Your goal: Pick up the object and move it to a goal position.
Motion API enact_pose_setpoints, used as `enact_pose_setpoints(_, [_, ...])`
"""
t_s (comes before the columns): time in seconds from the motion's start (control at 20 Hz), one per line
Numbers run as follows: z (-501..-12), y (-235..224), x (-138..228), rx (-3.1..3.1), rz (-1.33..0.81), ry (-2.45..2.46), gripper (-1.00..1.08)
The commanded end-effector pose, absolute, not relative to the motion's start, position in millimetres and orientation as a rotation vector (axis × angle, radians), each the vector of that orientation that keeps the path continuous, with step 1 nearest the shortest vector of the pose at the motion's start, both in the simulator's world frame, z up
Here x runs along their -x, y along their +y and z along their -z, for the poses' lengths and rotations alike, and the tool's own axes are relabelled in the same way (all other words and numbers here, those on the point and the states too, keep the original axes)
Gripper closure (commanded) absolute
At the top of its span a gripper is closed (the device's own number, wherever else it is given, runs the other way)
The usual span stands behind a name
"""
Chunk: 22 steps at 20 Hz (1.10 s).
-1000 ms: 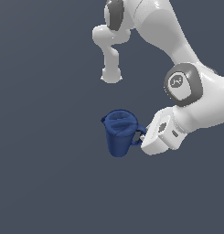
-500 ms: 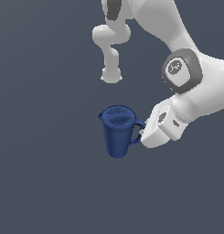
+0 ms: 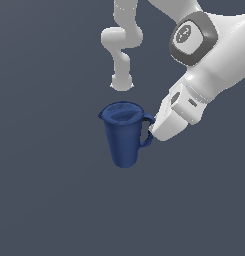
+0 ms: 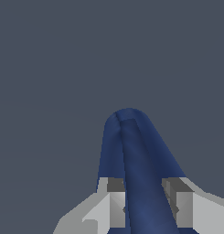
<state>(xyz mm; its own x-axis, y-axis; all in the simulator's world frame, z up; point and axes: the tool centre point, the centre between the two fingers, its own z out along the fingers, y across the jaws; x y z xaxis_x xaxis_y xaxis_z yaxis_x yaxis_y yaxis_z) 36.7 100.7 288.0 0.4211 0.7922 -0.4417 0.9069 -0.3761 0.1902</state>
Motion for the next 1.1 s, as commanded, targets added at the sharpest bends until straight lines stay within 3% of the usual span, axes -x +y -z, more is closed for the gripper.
enact_pose_setpoints(0.0, [-309, 93, -31, -2.256, 0.348, 1.472, 1.08])
enact_pose_setpoints(1.05, [-485, 9, 31, -2.017, -0.013, 1.681, 1.08])
